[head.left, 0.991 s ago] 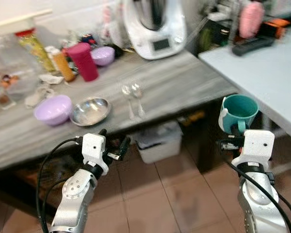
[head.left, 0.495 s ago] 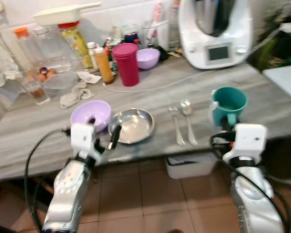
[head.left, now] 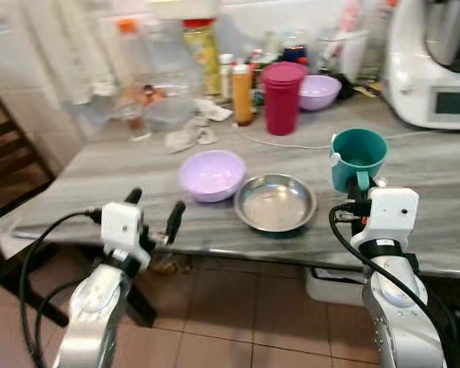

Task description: Setting the table

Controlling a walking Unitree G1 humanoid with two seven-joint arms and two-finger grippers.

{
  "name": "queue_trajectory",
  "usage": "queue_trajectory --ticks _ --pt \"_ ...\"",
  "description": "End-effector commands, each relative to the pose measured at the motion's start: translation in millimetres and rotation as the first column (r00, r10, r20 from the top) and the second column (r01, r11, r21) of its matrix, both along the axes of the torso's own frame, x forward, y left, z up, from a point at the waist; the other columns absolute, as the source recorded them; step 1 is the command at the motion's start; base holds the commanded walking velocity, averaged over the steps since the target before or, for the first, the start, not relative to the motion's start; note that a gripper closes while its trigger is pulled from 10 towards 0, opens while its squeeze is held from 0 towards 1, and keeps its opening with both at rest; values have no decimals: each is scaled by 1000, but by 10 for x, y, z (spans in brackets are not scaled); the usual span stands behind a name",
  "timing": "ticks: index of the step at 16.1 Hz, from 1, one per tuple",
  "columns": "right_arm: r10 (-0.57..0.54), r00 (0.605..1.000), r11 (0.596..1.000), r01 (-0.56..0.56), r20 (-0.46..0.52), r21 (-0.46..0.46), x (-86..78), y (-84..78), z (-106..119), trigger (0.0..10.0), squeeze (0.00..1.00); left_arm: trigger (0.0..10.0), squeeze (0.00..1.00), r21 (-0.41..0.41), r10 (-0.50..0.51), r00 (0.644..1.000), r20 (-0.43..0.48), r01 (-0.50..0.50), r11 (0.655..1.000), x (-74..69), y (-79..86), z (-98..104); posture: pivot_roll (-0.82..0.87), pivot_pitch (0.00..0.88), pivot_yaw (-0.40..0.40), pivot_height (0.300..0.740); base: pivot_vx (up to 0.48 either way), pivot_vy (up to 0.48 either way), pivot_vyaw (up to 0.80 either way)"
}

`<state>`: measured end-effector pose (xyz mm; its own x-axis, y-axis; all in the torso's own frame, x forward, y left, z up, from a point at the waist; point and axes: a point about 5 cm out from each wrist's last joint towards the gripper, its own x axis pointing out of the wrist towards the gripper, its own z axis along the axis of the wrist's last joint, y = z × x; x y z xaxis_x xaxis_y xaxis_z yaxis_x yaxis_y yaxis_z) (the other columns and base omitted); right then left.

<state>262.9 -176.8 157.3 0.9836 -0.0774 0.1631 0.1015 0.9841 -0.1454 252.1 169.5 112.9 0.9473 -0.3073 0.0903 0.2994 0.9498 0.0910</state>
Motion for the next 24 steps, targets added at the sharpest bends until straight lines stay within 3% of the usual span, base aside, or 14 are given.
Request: queue_trajectory --ticks 1,5,9,18,24 --pt "-6 999 1000 7 43 -5 10 -47 125 10000 0 10000 0 26 -48 999 -6 48 999 -60 6 -21 -322 35 121 740 0 0 0" --pt "-1 998 999 4 55 -47 169 -208 247 10000 0 10000 0 3 -226 971 -74 226 974 -174 -59 -101 -311 57 118 740 0 0 0" --pt "47 998 997 -45 35 -68 442 -312 297 10000 0 10000 0 15 -287 956 -67 288 957 -133 -81 -52 -301 85 121 740 0 0 0" --pt "156 987 988 -156 38 3 889 -192 365 10000 0 10000 0 21 -304 950 -71 306 952 -175 -9 33 -242 136 150 740 0 0 0" --pt "225 974 971 -225 5 77 1030 -50 232 10000 0 10000 0 14 -351 933 -74 353 936 -192 -19 133 -210 159 170 740 0 0 0"
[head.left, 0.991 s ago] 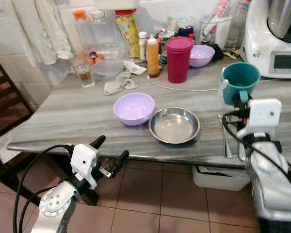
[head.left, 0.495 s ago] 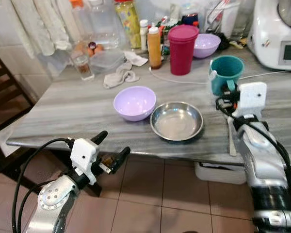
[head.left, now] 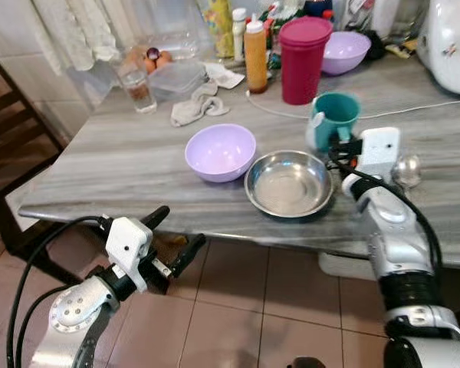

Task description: Setting the table

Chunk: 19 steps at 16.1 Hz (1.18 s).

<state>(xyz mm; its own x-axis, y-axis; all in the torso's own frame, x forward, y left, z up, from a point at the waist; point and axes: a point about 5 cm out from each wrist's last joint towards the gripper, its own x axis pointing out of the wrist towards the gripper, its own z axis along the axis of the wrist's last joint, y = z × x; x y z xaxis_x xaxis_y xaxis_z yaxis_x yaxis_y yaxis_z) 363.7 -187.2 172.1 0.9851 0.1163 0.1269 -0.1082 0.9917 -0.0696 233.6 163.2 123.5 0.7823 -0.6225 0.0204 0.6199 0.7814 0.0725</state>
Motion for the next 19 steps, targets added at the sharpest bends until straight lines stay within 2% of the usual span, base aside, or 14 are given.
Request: queue_trajectory --ticks 1,5,6,12,16,19 --pt "33 999 999 -34 26 16 42 99 57 10000 0 10000 0 5 -21 1000 1 21 1000 -4 30 42 -210 158 172 740 0 0 0" --pt "75 997 997 -75 20 11 74 214 -13 10000 0 10000 0 -3 -64 998 2 64 998 39 -38 64 -212 147 168 740 0 0 0" --pt "73 997 997 -73 20 14 76 208 -19 10000 976 10000 0 -2 -68 998 2 68 998 58 -51 55 -216 144 167 740 0 0 0" --pt "8 999 1000 -7 36 -24 34 87 -61 10000 1000 10000 0 -15 -90 996 -13 90 996 88 -121 -3 -235 125 170 740 0 0 0" --pt "-43 995 995 50 91 -81 -11 40 28 10000 1000 10000 0 -18 -96 995 0 96 995 134 -162 21 -244 100 174 740 0 0 0" --pt "-78 984 993 91 161 -72 -82 29 166 10000 1000 10000 0 -20 -92 996 14 92 996 185 -172 27 -251 79 175 740 0 0 0"
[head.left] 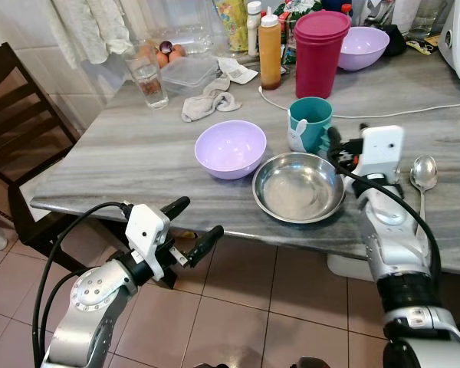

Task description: Setting the table

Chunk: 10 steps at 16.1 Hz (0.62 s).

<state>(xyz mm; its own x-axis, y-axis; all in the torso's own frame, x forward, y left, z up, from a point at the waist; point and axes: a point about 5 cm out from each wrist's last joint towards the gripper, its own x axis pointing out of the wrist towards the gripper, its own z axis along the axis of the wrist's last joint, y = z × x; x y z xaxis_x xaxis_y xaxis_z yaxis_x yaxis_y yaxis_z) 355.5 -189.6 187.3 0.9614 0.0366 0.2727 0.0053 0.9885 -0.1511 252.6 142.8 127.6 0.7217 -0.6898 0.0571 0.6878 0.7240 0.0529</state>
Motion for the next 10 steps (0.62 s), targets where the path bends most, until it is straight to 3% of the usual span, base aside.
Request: queue_trajectory --ticks 1,2,3,5,8,10 --pt "5 1000 1000 -5 11 -3 -14 51 29 10000 1000 10000 0 17 0 1000 1 0 1000 1 31 -14 -251 76 175 740 0 0 0" --pt "-4 1000 1000 4 31 -9 -46 54 59 10000 1000 10000 0 14 1 1000 5 -1 1000 15 27 -8 -254 67 172 740 0 0 0" --pt "-49 994 998 53 100 -42 -222 75 132 10000 1000 10000 0 -2 -1 1000 22 1 1000 61 4 25 -261 51 166 740 0 0 0" --pt "-94 989 992 102 115 -68 -390 60 98 10000 1000 10000 0 -16 -2 1000 31 3 1000 81 -16 39 -270 41 161 740 0 0 0" --pt "-131 990 988 135 58 -74 -676 -8 -92 10000 1000 10000 0 -39 30 998 49 -28 999 147 -33 66 -296 34 158 740 0 0 0" --pt "-167 986 984 167 -1 -61 -883 -13 -246 10000 1000 10000 0 -54 110 992 62 -107 993 229 -13 79 -312 30 157 740 0 0 0"
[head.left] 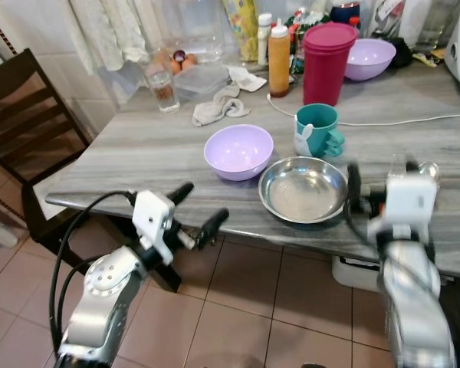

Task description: Setting the table

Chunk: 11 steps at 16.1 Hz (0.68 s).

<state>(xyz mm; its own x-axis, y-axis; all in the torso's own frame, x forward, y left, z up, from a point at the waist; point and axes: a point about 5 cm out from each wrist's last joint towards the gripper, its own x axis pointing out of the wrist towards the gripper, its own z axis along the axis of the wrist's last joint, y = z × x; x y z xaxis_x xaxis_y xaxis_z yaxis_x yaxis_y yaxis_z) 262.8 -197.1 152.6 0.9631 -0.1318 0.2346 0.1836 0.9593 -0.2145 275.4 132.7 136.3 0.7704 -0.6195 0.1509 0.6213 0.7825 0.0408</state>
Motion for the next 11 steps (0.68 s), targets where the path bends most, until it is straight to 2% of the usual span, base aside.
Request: queue_trajectory --ticks 1,3,4,6,8,9,10,11 --pt "8 1000 1000 -8 17 -11 -60 90 59 10000 1000 10000 0 18 109 994 1 -109 994 70 126 -16 -324 27 155 740 0 0 0" --pt "-7 1000 1000 7 4 -4 -123 95 49 10000 1000 10000 0 4 228 973 45 -229 973 133 230 26 -340 18 155 740 0 0 0" --pt "-4 1000 1000 4 2 -28 -164 78 62 10000 1000 10000 0 11 302 952 53 -303 953 160 309 24 -344 14 152 740 0 0 0" --pt "3 1000 999 -4 -17 -52 -212 42 58 10000 1000 10000 0 64 418 908 41 -419 906 168 460 -70 -345 8 145 740 0 0 0" --pt "4 1000 998 -6 -26 -64 -224 34 73 10000 1000 10000 0 111 527 849 24 -526 843 135 621 -194 -342 5 139 740 0 0 0" --pt "4 1000 997 -5 -25 -72 -209 31 90 10000 859 10000 0 124 560 828 28 -558 820 112 668 -230 -336 4 133 740 0 0 0" --pt "16 999 994 -18 -28 -105 -185 61 113 10000 408 10000 0 129 570 821 31 -568 813 107 676 -248 -333 5 131 740 0 0 0" --pt "25 999 992 -28 -26 -123 -175 82 126 10000 416 10000 0 130 572 819 36 -572 810 108 669 -253 -330 5 129 740 0 0 425"
